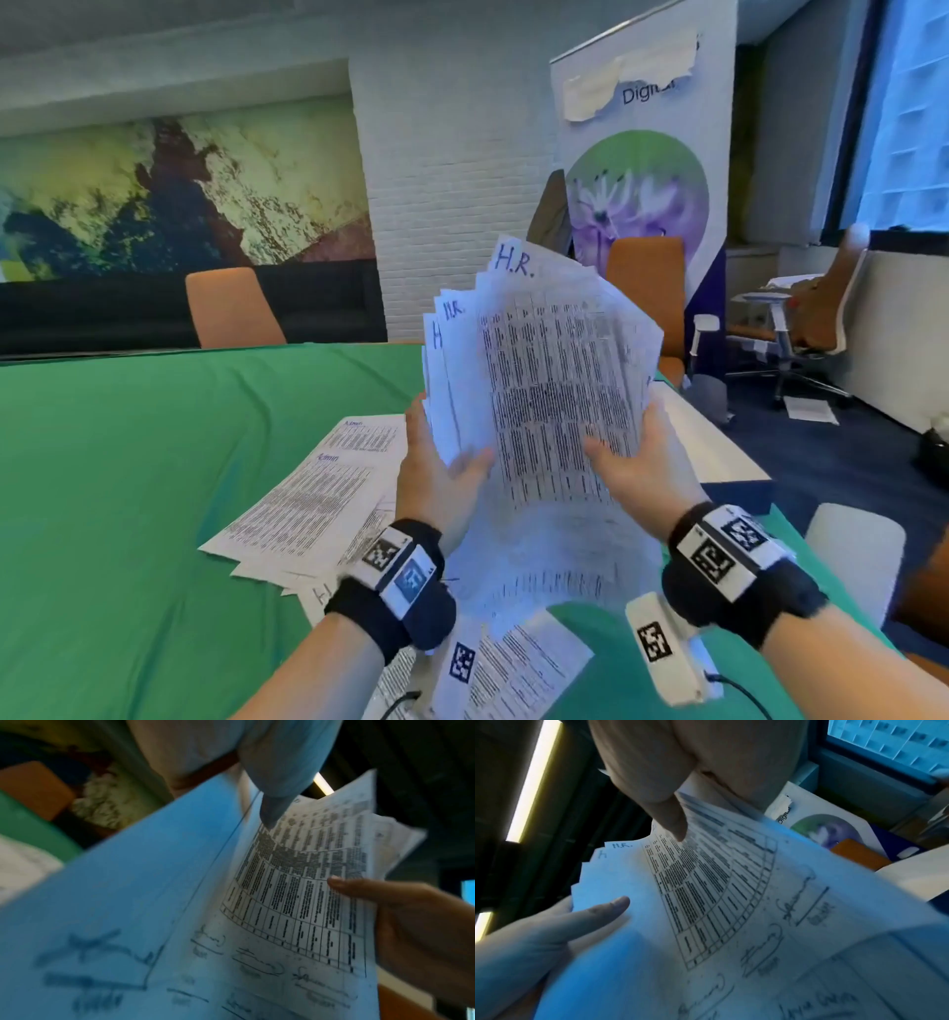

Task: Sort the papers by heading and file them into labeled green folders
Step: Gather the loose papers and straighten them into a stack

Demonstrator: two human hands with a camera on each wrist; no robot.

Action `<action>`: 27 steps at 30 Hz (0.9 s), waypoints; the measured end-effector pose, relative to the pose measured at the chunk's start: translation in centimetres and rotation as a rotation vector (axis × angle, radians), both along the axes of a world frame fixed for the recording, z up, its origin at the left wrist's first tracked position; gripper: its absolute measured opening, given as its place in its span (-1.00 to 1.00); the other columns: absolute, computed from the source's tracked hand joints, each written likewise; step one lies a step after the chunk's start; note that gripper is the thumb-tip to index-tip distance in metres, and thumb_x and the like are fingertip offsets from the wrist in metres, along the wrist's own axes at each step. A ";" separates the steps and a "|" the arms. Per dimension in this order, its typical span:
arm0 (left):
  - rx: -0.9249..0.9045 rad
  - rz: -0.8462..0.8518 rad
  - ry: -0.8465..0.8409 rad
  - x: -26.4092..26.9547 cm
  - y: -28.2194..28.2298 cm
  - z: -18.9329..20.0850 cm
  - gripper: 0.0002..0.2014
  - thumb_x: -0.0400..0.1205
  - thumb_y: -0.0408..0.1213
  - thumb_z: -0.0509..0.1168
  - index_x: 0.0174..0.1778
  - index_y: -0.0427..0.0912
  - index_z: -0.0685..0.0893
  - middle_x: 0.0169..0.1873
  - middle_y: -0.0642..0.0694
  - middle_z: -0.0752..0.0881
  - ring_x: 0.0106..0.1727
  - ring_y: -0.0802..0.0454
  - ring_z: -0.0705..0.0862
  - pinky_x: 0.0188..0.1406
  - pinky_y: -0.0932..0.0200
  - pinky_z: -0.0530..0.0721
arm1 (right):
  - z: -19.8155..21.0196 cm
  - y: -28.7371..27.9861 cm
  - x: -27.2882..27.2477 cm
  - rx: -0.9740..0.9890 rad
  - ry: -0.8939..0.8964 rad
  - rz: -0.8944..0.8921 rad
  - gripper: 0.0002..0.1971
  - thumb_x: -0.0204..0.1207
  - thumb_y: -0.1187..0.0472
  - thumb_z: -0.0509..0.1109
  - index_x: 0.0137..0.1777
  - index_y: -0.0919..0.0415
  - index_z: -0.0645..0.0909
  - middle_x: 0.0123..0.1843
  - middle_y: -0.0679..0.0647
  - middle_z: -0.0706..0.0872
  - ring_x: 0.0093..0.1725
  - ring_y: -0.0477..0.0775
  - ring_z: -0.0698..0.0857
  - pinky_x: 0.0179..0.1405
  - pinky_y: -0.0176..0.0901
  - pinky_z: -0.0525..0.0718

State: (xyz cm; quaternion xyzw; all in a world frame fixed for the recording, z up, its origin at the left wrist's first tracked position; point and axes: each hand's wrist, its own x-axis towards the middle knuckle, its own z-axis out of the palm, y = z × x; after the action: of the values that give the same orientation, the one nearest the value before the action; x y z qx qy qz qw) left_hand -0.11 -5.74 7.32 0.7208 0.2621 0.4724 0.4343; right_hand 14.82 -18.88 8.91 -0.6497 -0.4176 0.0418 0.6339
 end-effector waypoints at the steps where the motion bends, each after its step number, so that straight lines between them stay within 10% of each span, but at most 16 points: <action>1: -0.003 -0.012 -0.022 0.2 0.2 -0.4 -0.22 0.46 -0.26 0.49 0.44 0.26 0.17 0.11 0.36 0.53 0.07 0.28 0.62 0.17 0.20 0.53 | 0.0 -0.4 0.2 0.008 0.015 0.003 -0.36 0.49 0.36 0.44 0.48 0.02 0.25 0.26 -0.09 0.59 0.15 -0.28 0.60 0.22 -0.21 0.51; 4: -0.074 -0.035 -0.056 0.6 0.0 -1.1 -0.25 0.36 -0.24 0.57 0.30 0.33 0.27 0.12 0.33 0.59 0.17 0.35 0.59 0.23 0.07 0.59 | 0.1 -1.5 1.1 0.031 0.073 0.047 -0.23 0.48 0.42 0.43 0.55 -0.01 0.09 0.28 -0.15 0.55 0.15 -0.37 0.59 0.26 -0.28 0.51; 7: -0.121 -0.069 -0.097 0.9 -0.4 -1.2 -0.46 0.39 -0.37 0.55 0.13 0.16 0.46 0.06 0.04 0.72 0.06 0.11 0.74 -0.01 0.25 0.73 | 0.0 -2.1 1.9 -0.015 0.017 0.047 -0.34 0.49 0.45 0.40 0.38 -0.07 0.15 0.10 -0.37 0.50 -0.03 -0.64 0.57 -0.10 -0.70 0.51; 11: -0.063 -0.065 0.001 1.1 -0.9 -0.4 -0.75 0.48 -0.32 0.48 0.05 -0.07 0.68 -0.15 0.03 0.78 -0.23 0.18 0.74 -0.42 0.46 0.67 | -0.3 -2.1 2.1 -0.049 -0.084 -0.052 -0.63 0.46 0.38 0.41 0.03 -0.15 0.48 0.08 0.09 0.64 0.02 -0.01 0.69 -0.09 -0.23 0.63; 20: 0.055 -0.023 -0.049 1.0 -0.9 1.5 -0.29 0.22 -0.22 0.65 0.21 0.05 0.42 -0.06 0.16 0.73 -0.05 0.25 0.73 0.13 0.06 0.70 | 1.6 -3.6 2.2 0.063 -0.203 -0.159 -0.07 0.36 0.30 0.56 0.59 -0.06 0.04 0.45 -0.08 0.32 0.36 -0.10 0.43 0.45 -0.08 0.42; 27: 0.264 -0.033 -0.128 0.6 -2.1 2.2 0.10 0.28 -0.26 0.62 0.54 0.14 -0.04 0.40 0.05 0.32 0.38 0.43 0.37 0.45 0.11 0.36 | 2.2 -3.6 2.8 0.024 -0.392 -0.237 -0.71 0.51 0.24 0.43 0.23 0.05 0.62 0.16 -0.09 0.63 0.19 -0.17 0.55 0.37 -0.08 0.51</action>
State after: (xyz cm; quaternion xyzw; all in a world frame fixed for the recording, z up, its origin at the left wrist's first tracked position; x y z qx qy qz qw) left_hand 0.50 -7.80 9.56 0.7442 0.1575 0.5405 0.3594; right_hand 17.59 -22.47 11.12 -0.6824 -0.4538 -0.1650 0.5488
